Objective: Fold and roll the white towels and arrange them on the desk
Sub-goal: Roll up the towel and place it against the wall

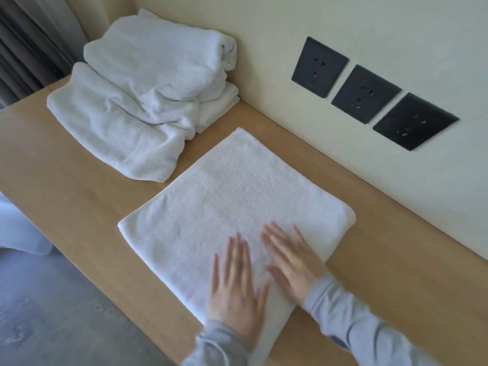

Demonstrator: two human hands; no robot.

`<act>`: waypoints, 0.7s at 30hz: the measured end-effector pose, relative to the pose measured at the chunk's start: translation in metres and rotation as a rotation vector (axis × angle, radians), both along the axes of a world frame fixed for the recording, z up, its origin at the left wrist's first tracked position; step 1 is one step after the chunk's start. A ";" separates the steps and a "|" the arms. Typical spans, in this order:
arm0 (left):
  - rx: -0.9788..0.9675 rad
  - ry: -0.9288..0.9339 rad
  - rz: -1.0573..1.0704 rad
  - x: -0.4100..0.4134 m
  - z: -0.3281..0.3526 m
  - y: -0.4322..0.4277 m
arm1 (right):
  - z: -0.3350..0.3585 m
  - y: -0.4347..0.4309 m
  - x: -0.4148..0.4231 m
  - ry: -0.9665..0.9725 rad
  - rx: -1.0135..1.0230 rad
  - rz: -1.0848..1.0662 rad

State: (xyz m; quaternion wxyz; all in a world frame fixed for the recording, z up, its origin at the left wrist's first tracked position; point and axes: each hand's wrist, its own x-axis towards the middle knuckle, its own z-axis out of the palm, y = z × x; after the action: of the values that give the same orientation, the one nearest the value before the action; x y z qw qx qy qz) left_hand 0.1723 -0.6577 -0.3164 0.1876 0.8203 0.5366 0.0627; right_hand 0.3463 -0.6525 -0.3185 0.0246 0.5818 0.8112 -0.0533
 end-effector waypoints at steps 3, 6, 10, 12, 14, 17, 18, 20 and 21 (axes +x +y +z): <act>-0.079 0.036 -0.028 0.010 -0.006 -0.025 | -0.002 -0.016 0.019 -0.035 -0.090 0.054; -0.088 0.076 -0.015 0.005 -0.015 -0.026 | 0.005 -0.003 0.070 -0.093 -0.125 -0.118; -0.170 0.053 -0.022 0.009 -0.014 -0.026 | 0.000 0.021 0.124 -0.125 -0.174 -0.466; -0.129 0.011 -0.010 0.009 -0.011 -0.023 | 0.003 0.035 0.128 -0.051 -0.176 -0.568; -0.055 -0.169 0.010 0.006 -0.008 -0.020 | 0.009 0.049 0.122 0.080 -0.103 -0.605; -0.032 -0.593 0.361 -0.011 0.003 -0.002 | 0.016 0.077 0.102 0.342 -0.053 -0.705; -0.031 -0.652 0.568 -0.020 0.006 0.008 | 0.017 0.090 0.096 0.393 -0.084 -0.722; -0.101 -0.710 1.057 -0.040 0.012 0.031 | 0.015 0.115 0.085 0.455 -0.181 -0.741; -0.209 -0.762 1.252 -0.050 0.015 0.042 | 0.013 0.126 0.080 0.476 -0.229 -0.759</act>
State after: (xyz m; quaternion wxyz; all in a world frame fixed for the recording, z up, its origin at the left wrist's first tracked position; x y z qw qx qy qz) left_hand 0.1223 -0.6156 -0.3014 0.3670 0.2598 0.8050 0.3871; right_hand 0.4260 -0.5265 -0.3056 -0.1195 0.8027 0.5128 -0.2800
